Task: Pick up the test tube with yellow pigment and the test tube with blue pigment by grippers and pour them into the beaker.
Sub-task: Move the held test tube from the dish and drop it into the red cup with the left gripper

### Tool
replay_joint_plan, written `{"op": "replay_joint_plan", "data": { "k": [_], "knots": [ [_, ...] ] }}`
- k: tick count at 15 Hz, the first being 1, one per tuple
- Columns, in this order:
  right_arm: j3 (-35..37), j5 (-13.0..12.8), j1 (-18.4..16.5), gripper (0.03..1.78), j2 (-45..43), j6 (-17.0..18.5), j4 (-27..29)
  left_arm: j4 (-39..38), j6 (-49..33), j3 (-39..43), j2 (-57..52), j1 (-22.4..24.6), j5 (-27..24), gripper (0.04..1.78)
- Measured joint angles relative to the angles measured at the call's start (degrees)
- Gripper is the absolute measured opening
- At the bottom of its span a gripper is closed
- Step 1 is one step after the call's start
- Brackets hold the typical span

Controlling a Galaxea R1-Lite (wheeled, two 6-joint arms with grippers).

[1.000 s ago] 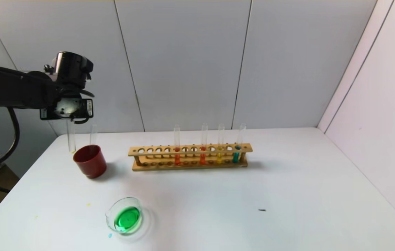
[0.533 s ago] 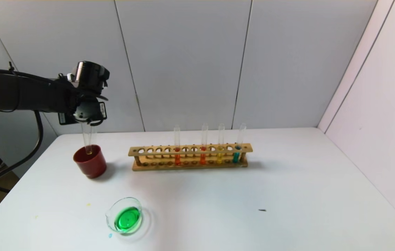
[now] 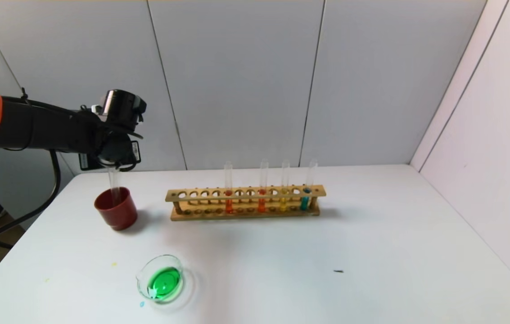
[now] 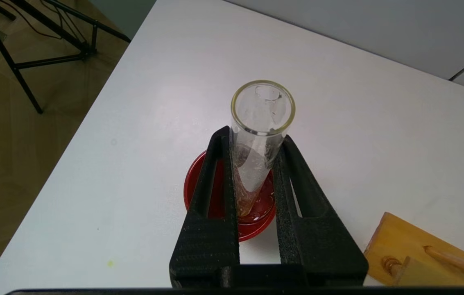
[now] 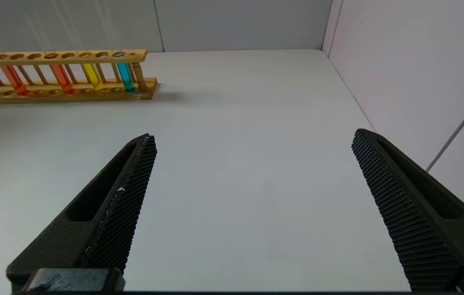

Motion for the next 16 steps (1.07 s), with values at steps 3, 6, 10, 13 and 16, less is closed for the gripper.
{"op": "replay_joint_plan", "data": {
  "k": [3,6,10,13,16],
  "knots": [
    [0.0,0.02,-0.02,1.74,0.01,0.02,0.0,-1.04,-0.5,4.11,-0.94,-0.07,-0.07,0.3],
    [0.0,0.02,0.0,1.74,0.0,0.0,0.0,-4.6,-0.83,8.69,-1.51,0.0,-0.16,0.3],
    [0.0,0.0,0.0,1.74,0.01,0.0,0.0,-8.73,-0.76,13.26,-1.32,0.0,-0.72,0.3],
    [0.0,0.0,0.0,1.74,0.01,0.0,0.0,-10.14,-0.48,14.9,-1.21,0.0,-0.83,0.35],
    [0.0,0.0,0.0,1.74,0.01,0.0,0.0,-10.08,-0.23,15.14,-1.79,0.0,-0.8,0.59]
  ]
}}
